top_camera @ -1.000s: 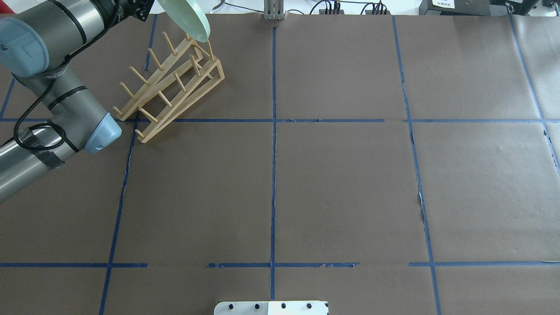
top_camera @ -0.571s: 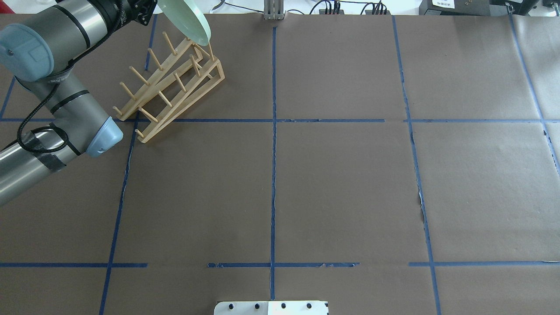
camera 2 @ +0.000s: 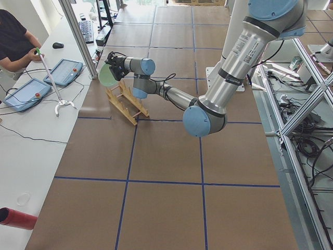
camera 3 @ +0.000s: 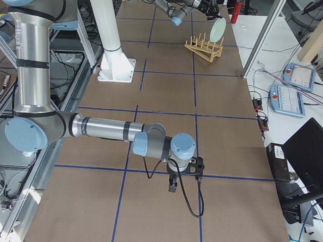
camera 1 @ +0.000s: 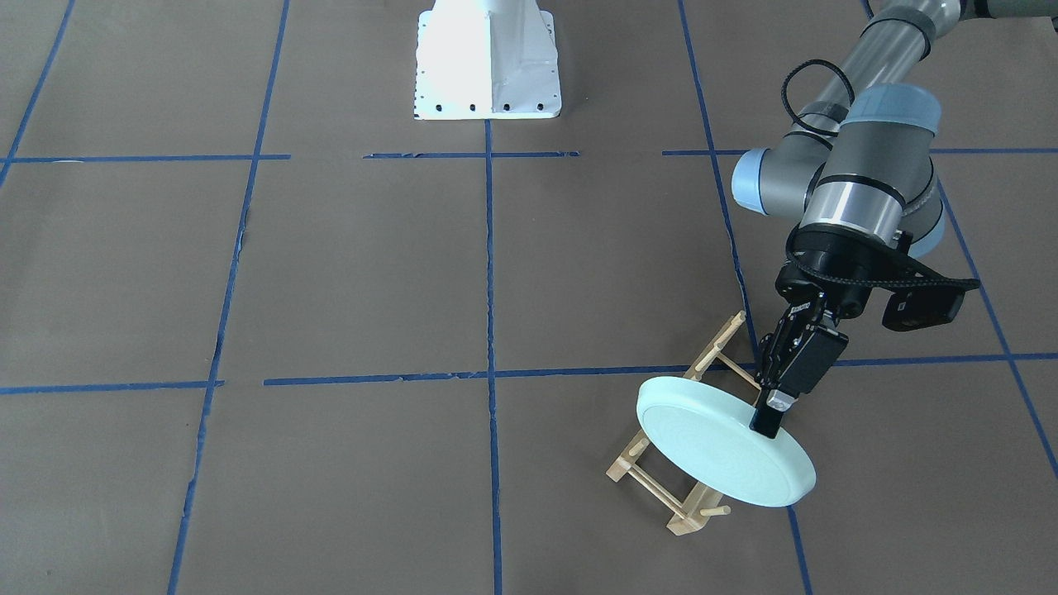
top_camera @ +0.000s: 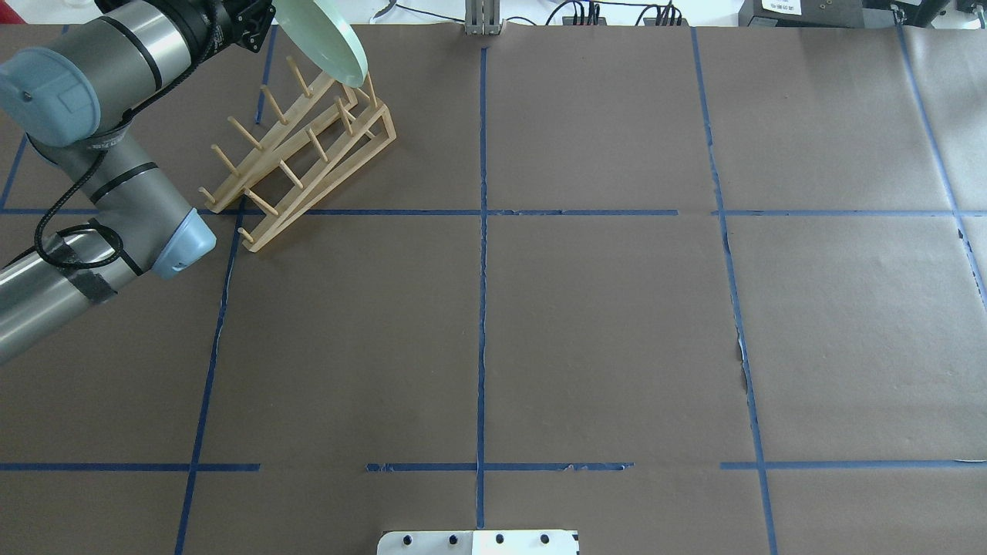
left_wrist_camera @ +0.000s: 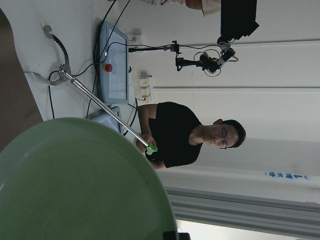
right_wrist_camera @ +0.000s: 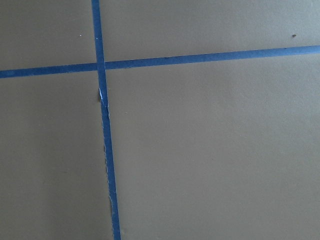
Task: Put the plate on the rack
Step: 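Carry the upright plate over the wooden rack's pegs with the left gripper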
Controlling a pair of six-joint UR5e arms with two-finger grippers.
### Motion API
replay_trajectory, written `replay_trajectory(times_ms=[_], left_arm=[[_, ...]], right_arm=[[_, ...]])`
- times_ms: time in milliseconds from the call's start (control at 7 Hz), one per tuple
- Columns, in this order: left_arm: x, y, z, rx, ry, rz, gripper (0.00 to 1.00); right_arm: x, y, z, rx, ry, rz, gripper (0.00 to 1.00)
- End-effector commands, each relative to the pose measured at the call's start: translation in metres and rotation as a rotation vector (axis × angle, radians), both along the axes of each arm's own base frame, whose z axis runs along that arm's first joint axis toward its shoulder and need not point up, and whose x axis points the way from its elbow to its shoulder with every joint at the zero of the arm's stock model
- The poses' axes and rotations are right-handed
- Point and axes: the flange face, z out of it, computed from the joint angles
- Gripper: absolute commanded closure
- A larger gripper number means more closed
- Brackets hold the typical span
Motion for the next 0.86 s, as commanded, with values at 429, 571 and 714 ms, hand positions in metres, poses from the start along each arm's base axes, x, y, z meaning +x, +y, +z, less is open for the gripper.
replay_trajectory(times_ms=[429, 571, 714], left_arm=[[0.024, 0.001, 0.025, -0.023, -0.019, 0.027, 1.00], [0.027, -0.001, 0.030, -0.032, -0.027, 0.029, 1.00], [0.028, -0.001, 0.033, -0.036, -0.030, 0.029, 1.00]], right_arm=[[0.000, 0.000, 0.000, 0.001, 0.000, 0.000, 0.00], [0.000, 0.000, 0.000, -0.001, 0.000, 0.000, 0.00], [0.000, 0.000, 0.000, 0.001, 0.000, 0.000, 0.00]])
